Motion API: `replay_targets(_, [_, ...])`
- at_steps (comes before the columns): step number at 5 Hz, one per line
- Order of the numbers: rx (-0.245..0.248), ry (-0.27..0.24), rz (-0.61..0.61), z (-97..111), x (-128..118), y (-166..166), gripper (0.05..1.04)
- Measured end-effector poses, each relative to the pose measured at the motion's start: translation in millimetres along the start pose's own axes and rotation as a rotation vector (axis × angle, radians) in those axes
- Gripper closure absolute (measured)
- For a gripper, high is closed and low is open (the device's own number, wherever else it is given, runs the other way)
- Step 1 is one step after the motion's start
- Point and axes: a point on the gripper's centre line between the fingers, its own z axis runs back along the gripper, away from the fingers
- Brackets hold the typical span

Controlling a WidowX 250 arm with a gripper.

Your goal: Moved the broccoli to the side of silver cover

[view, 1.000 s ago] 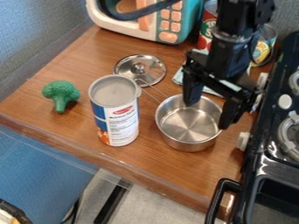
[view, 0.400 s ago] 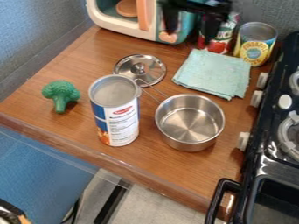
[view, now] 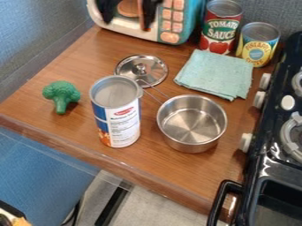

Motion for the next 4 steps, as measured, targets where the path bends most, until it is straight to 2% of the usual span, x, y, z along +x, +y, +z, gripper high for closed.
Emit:
replay_targets(1, [0.021, 0.007, 0.099, 2, -22, 36, 0.083])
replay_targets(2, [0.049, 0.042, 0.127, -10, -44, 58, 0.083])
replay_targets(3, [0.082, 0.071, 0.177, -31, -68, 86, 0.083])
replay_targets(4, [0.075, 0.032, 0.199, -49, -80, 101, 0.083])
